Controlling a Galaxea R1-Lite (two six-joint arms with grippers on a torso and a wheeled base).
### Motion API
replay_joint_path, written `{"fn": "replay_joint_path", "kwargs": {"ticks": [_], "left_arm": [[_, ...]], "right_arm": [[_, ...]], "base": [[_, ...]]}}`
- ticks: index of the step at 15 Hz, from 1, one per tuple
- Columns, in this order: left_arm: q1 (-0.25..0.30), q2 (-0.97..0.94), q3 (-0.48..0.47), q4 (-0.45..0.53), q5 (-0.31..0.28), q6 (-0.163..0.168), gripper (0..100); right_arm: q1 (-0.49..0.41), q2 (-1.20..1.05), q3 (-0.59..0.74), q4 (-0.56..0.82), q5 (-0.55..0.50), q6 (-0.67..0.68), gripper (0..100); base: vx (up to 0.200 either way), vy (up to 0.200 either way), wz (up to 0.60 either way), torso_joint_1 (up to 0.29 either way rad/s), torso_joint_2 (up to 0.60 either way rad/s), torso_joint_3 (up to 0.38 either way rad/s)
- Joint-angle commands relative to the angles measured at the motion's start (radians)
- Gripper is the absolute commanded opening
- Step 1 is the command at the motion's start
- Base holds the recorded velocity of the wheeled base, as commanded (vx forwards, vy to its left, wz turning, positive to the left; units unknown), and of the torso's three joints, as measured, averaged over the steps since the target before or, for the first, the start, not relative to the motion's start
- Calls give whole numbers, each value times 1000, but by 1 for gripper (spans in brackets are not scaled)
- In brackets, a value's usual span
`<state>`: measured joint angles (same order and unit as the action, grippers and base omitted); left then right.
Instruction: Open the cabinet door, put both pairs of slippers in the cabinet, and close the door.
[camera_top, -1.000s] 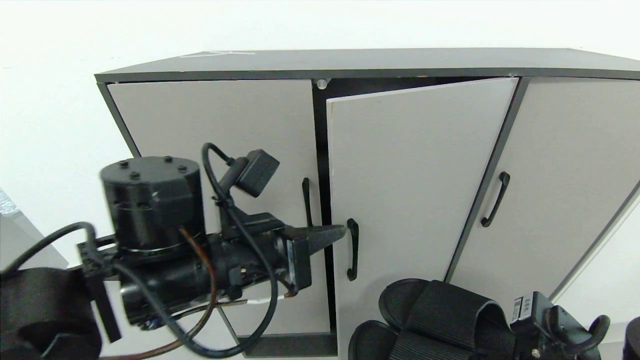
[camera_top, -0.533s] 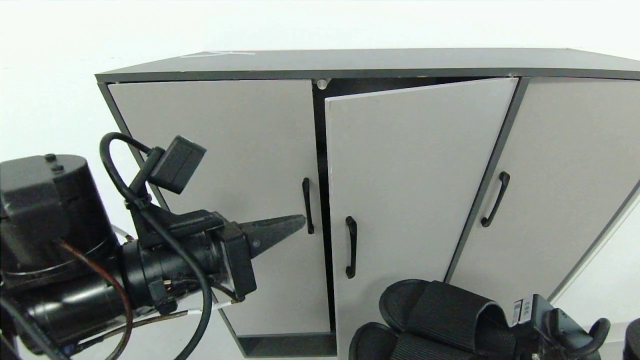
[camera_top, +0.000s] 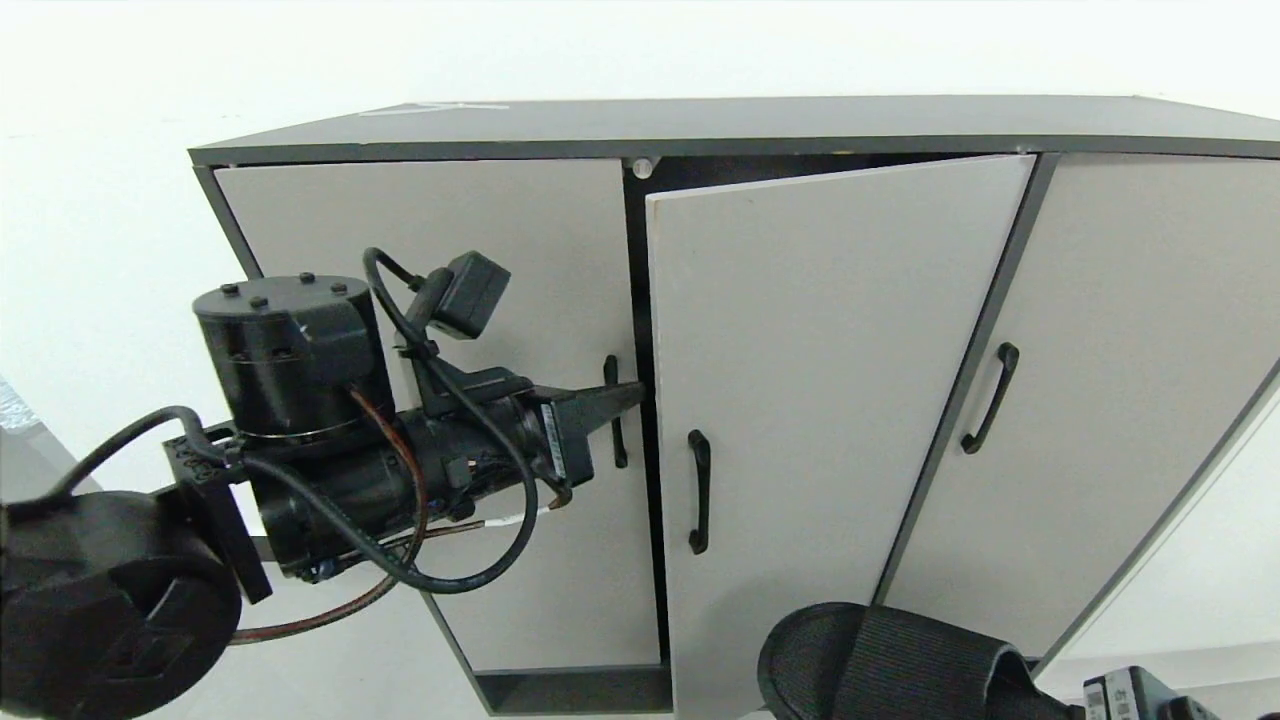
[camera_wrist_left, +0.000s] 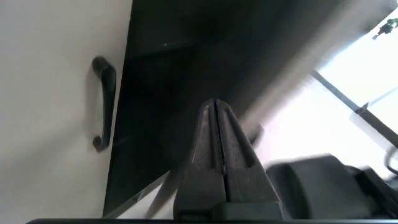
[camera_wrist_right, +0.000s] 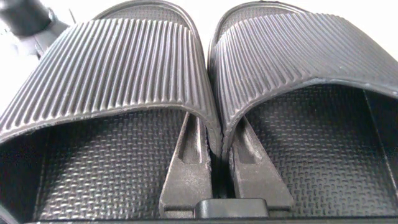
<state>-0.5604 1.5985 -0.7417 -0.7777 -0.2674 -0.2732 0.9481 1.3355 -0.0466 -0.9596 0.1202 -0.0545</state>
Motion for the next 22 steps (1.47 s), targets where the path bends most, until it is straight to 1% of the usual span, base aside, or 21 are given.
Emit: {"fn": "replay_joint_path", "kwargs": {"ticks": [1, 2, 3, 5, 6, 8, 11, 14, 15, 17, 18, 19, 20, 21, 22], "left_arm": [[22, 70, -48, 5, 1, 2, 0], [22, 92, -70, 6, 2, 2, 0], [20, 104, -90, 12, 2, 3, 0], [11, 126, -116, 14, 5, 5, 0], [5, 136, -120, 15, 5, 5, 0], [-12, 136, -114, 15, 4, 3, 0], [-41, 127, -94, 12, 7, 5, 0], [-79, 127, -61, 6, 33, 6, 0], [-99, 126, -59, 8, 33, 8, 0], [-168, 138, -71, 8, 56, 29, 0], [-228, 166, -102, 8, 74, 65, 0], [-259, 178, -114, 8, 93, 81, 0], [-349, 230, -176, 6, 194, 131, 0], [-397, 271, -225, 1, 269, 144, 0], [-414, 314, -268, -20, 320, 146, 0]], "right_arm": [[5, -26, 16, -1, 4, -5, 0], [6, -26, 17, -1, 10, -11, 0], [8, -30, 21, -1, 38, -10, 0], [8, -61, 45, -1, 147, -2, 0], [8, -53, 45, -1, 176, 13, 0], [6, -7, 34, -2, 177, 39, 0], [5, -10, 33, -4, 177, 38, 0], [5, -9, 30, -2, 177, 39, 0], [5, -9, 27, -2, 176, 39, 0], [1, -9, 25, -2, 176, 39, 0], [1, -9, 25, -2, 176, 39, 0], [1, -7, 25, -2, 176, 39, 0], [0, -6, 25, -2, 176, 39, 0], [0, -3, 27, -2, 174, 41, 0], [-3, -1, 27, -2, 174, 39, 0]], "base": [[0, 0, 0, 0, 0, 0], [0, 0, 0, 0, 0, 0], [0, 0, 0, 0, 0, 0], [0, 0, 0, 0, 0, 0], [0, 0, 0, 0, 0, 0], [-200, 0, 0, 2, 2, 5], [-200, 0, 0, 7, 4, 1], [-200, 0, 0, 1, -1, 2], [-200, 0, 0, 2, 12, -2], [-200, 0, 0, 2, 2, 2], [-200, 0, 0, 2, 2, 7], [-200, 0, 0, 2, -2, -2], [-200, 0, 0, 2, 7, 7], [-200, 0, 0, 2, 2, 2], [-200, 0, 0, -7, 7, 2]]}}
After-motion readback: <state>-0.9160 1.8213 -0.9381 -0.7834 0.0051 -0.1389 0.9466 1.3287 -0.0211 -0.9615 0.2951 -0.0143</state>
